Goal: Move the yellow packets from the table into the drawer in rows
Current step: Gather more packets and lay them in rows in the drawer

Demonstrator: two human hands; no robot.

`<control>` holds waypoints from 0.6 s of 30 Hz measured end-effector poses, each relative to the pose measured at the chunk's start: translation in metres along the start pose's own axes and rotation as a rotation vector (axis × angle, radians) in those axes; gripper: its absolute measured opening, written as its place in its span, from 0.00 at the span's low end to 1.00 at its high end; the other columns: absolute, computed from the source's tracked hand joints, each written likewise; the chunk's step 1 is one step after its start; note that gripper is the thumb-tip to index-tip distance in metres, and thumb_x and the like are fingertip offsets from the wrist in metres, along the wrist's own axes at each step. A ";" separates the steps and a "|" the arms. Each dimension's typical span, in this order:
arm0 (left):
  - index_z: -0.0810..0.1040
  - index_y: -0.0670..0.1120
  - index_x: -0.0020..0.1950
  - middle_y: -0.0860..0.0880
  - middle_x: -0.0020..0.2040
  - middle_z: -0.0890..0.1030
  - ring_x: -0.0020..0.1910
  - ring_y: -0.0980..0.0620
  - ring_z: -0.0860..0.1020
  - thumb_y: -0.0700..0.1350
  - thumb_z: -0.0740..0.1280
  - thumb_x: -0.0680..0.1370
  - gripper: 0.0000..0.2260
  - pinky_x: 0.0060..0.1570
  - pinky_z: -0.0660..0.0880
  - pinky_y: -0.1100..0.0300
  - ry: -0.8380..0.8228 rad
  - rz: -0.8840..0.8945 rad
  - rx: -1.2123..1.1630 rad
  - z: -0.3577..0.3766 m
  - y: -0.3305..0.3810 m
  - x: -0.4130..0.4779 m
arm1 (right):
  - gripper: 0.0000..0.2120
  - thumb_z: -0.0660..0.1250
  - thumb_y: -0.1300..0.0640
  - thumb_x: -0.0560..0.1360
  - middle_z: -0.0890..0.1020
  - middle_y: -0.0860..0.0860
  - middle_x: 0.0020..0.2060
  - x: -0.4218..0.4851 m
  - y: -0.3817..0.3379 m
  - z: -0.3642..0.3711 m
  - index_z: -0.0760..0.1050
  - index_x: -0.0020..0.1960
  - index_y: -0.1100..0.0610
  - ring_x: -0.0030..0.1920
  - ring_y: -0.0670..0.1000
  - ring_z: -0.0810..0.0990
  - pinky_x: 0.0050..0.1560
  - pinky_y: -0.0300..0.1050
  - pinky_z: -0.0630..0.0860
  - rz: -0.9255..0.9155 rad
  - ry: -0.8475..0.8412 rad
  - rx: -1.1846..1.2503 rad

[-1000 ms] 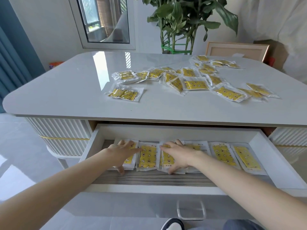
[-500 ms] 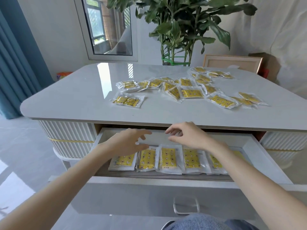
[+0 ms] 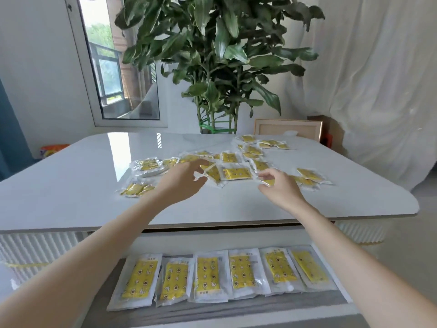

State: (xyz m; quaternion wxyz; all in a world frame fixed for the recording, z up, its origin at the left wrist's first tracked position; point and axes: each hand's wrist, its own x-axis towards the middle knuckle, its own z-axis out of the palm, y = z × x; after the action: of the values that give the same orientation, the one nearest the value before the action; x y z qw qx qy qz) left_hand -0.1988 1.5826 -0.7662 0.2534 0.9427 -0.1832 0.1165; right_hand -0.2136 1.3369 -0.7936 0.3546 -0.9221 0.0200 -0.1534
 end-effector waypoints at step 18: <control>0.48 0.66 0.75 0.51 0.79 0.47 0.77 0.38 0.44 0.68 0.47 0.76 0.27 0.69 0.39 0.33 -0.230 -0.008 0.352 0.154 0.032 0.193 | 0.35 0.48 0.26 0.71 0.52 0.48 0.78 0.134 0.134 0.003 0.56 0.75 0.39 0.77 0.64 0.47 0.72 0.67 0.45 0.421 -0.040 -0.501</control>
State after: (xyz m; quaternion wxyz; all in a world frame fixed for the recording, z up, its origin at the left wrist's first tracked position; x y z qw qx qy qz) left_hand -0.0176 1.4212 -0.8221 0.0628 0.9802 -0.1843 0.0373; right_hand -0.0753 1.2193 -0.8482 0.1408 -0.9592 0.2403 -0.0489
